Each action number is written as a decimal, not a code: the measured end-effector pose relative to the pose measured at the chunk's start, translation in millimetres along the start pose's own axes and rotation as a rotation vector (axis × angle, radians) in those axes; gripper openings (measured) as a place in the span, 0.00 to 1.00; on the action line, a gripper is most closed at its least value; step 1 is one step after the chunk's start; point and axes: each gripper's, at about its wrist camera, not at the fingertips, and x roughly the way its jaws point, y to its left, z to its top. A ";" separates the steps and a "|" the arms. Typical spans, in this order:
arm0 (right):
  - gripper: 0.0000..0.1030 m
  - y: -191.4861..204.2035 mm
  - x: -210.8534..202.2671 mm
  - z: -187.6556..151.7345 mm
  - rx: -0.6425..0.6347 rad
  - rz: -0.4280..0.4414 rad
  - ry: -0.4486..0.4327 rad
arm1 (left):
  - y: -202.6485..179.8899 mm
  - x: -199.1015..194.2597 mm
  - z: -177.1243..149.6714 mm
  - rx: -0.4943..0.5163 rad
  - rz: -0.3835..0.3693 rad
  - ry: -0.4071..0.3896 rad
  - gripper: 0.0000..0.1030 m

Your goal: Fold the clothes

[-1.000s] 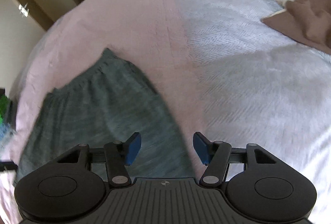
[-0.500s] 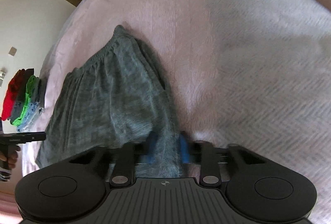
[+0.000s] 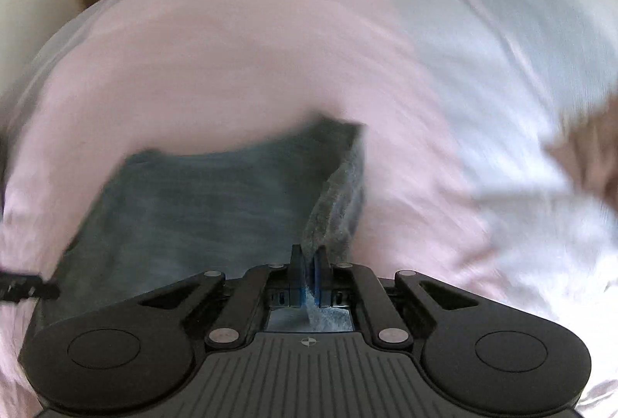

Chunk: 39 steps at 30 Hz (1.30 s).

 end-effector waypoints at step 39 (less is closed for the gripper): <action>0.60 -11.3 -49.0 -218.7 1.517 0.195 -0.002 | 18.4 -24.3 0.6 -0.041 -0.235 0.153 0.46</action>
